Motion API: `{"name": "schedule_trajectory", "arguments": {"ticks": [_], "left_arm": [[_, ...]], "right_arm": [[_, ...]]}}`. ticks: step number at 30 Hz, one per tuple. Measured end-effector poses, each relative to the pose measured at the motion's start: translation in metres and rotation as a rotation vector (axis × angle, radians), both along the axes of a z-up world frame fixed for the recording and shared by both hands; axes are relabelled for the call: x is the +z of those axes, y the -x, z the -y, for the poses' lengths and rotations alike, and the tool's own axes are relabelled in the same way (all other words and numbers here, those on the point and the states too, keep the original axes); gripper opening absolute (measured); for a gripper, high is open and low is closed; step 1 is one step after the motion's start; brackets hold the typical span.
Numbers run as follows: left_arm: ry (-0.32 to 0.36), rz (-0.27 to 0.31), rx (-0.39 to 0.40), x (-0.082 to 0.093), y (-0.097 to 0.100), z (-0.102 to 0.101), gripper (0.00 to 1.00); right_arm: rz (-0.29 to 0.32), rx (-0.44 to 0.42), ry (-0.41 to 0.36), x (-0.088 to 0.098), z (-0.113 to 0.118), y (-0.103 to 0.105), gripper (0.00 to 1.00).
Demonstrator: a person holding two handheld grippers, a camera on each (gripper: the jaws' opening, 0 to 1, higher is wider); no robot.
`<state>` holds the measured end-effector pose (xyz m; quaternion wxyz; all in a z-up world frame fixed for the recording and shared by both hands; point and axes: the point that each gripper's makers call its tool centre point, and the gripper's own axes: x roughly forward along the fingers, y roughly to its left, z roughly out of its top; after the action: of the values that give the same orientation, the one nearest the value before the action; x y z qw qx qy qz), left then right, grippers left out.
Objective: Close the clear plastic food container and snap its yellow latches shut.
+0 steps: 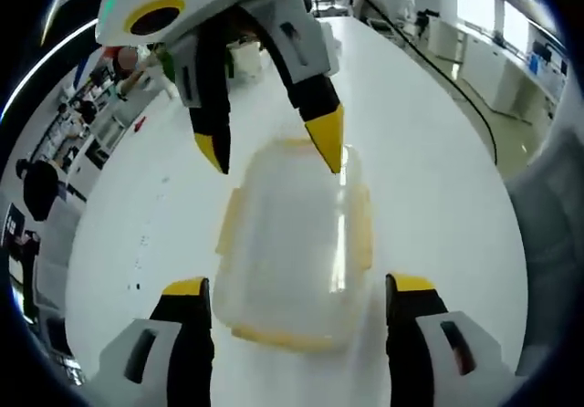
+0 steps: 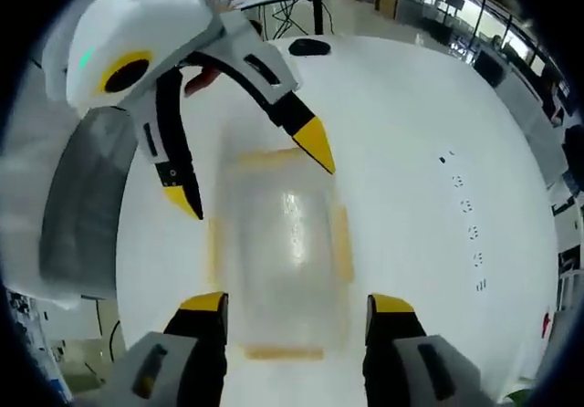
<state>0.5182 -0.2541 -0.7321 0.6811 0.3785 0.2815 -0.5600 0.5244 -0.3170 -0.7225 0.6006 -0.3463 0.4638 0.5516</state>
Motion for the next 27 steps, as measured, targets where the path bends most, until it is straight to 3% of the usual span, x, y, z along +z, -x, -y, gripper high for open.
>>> {"name": "schedule_trajectory", "arguments": {"ticks": [7, 14, 23, 27], "left_arm": [[-0.017, 0.033, -0.015, -0.007, -0.007, -0.001, 0.87], [-0.049, 0.032, -0.029, -0.018, -0.007, -0.002, 0.86], [-0.075, 0.006, -0.007, -0.029, -0.008, -0.001, 0.83], [-0.104, 0.03, -0.029, -0.031, -0.009, -0.004, 0.81]], "right_arm": [[0.036, 0.016, 0.025, -0.006, 0.004, 0.007, 0.71], [0.086, 0.03, 0.041, -0.01, 0.013, 0.01, 0.79], [0.181, 0.042, 0.058, -0.022, 0.02, 0.009, 0.77], [0.153, 0.034, 0.054, -0.028, 0.019, 0.016, 0.71]]}}
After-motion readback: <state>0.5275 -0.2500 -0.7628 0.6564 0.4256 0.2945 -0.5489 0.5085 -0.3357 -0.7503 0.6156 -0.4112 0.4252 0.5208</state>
